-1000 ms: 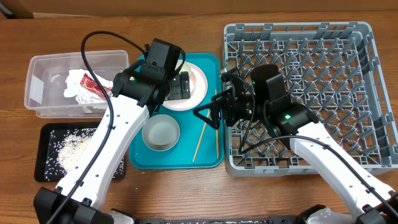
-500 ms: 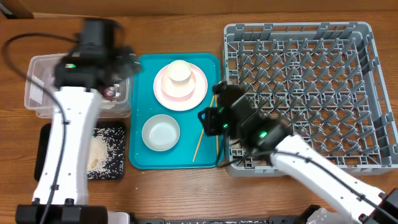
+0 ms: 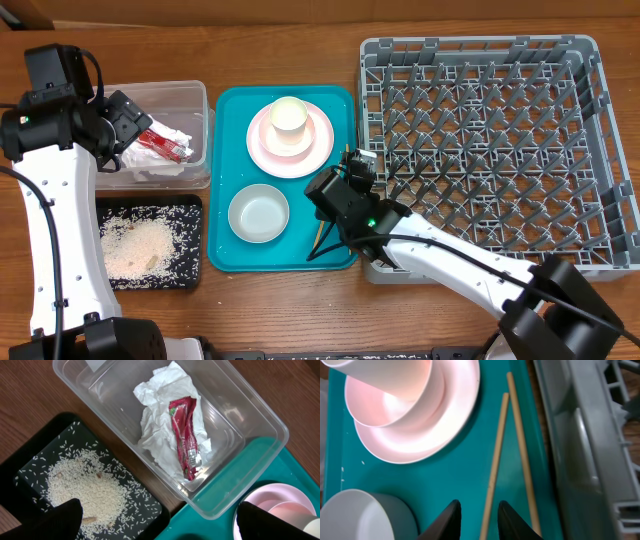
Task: Sort waste into correct bins and load items into the dishwasher
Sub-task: 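Lower the right gripper onto the wooden chopsticks and grasp them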
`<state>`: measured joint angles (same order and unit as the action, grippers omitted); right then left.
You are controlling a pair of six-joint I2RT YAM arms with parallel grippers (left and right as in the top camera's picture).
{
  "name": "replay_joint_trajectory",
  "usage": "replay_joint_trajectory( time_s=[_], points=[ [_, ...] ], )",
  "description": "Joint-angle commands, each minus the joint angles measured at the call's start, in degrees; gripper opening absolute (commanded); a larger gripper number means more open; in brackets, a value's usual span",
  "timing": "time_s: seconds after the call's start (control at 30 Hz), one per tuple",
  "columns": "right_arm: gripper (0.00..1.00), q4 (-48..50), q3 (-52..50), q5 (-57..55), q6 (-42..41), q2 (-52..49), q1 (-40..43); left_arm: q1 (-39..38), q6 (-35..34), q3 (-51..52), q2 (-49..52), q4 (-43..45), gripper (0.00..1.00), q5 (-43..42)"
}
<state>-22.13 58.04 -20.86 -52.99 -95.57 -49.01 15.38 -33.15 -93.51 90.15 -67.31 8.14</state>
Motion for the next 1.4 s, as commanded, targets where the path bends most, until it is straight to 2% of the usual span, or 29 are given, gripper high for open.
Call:
replay_joint_trajectory(
  time_s=[0.0, 0.6, 0.73, 0.93, 1.37],
  points=[
    [0.26, 1.31, 0.81, -0.04, -2.47, -1.25, -0.15, 0.02, -1.16, -1.09, 0.17, 0.04, 1.0, -0.7],
    [0.26, 3.23, 0.81, -0.07, -3.3, -7.65, -0.15, 0.02, -1.16, -1.09, 0.17, 0.04, 1.0, -0.68],
    [0.26, 3.41, 0.81, -0.04, -7.82, -8.37, -0.15, 0.02, -1.16, -1.09, 0.17, 0.04, 1.0, -0.68],
    [0.26, 3.02, 0.83, -0.04, -10.23, -10.45, -0.15, 0.02, -1.16, -1.09, 0.17, 0.04, 1.0, -0.68],
    [0.25, 3.3, 2.75, 0.2, -10.25, -15.15, -0.09, 0.02, -1.16, -1.09, 0.17, 0.04, 1.0, -0.68]
  ],
)
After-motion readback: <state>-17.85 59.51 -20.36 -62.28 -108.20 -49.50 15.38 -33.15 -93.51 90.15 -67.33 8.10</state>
